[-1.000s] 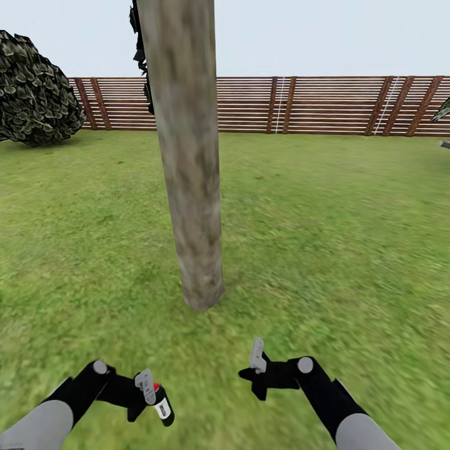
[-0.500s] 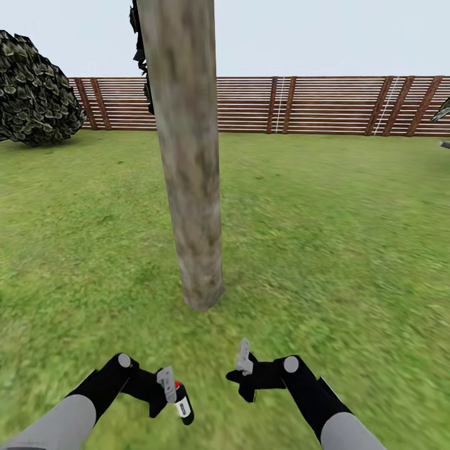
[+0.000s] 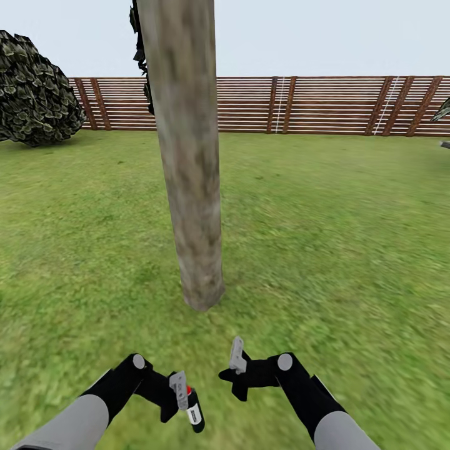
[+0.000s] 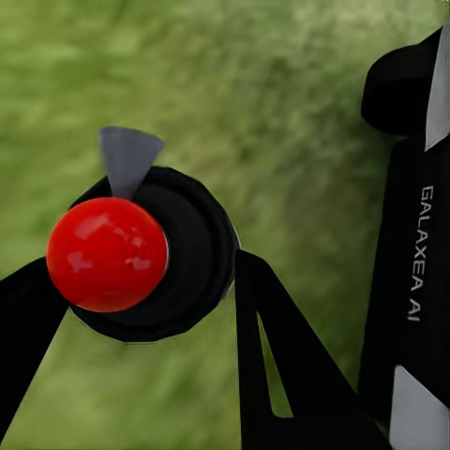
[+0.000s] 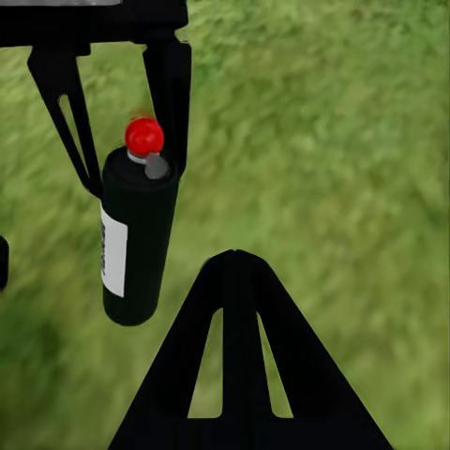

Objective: In the garden, pick up the pesticide atomizer on the floor and spray pesticide onto both trees until each tree trunk is fully covered.

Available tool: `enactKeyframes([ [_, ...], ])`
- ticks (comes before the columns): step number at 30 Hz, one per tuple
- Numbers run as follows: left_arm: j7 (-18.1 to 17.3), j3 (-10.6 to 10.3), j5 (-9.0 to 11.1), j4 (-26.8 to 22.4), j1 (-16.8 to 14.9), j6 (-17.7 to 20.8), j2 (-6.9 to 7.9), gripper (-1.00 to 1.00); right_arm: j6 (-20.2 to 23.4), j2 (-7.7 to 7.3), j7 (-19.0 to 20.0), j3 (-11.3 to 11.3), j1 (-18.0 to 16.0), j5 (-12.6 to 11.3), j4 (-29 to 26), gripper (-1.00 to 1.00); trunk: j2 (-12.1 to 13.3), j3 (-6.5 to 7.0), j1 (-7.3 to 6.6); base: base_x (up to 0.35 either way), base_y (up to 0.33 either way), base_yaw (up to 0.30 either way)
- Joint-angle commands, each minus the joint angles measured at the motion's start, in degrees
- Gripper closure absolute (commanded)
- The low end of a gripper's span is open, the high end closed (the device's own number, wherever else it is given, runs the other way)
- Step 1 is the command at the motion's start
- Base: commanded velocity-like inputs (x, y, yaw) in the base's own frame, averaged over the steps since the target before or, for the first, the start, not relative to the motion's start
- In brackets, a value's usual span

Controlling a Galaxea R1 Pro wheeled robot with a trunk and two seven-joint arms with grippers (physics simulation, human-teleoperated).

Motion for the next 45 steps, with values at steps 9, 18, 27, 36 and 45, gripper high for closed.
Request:
enactKeyframes([
  [9,-0.09,-0.10,-0.18,-2.38,-0.08,-0.17,-0.81,1.00,-0.50,0.24,0.06,-0.10,-0.02,0.60,-0.04,1.00,-0.02,-0.05,-0.01,0.000,0.000,0.000],
  [18,0.30,-0.09,-0.25,-3.42,-0.04,0.04,-1.87,1.00,-0.50,0.25,0.07,-0.06,-0.02,0.60,0.01,1.00,-0.02,-0.05,-0.01,0.000,0.000,0.000],
  [27,0.49,-0.11,-0.25,-3.87,-0.06,0.32,-3.01,1.00,-0.50,0.25,0.07,-0.04,-0.02,0.60,0.03,1.00,-0.02,-0.05,-0.01,0.000,0.000,0.000],
  [36,0.49,-0.11,-0.20,-4.43,-0.06,0.32,-3.97,1.00,-0.50,0.25,0.06,-0.04,-0.02,0.60,0.06,1.00,-0.02,-0.05,-0.01,0.000,0.000,0.000],
  [45,0.01,-0.09,0.02,-5.97,-0.02,0.33,-4.12,1.00,-0.50,0.20,0.06,-0.04,-0.02,0.69,0.20,1.00,-0.02,-0.05,-0.01,0.000,0.000,0.000],
])
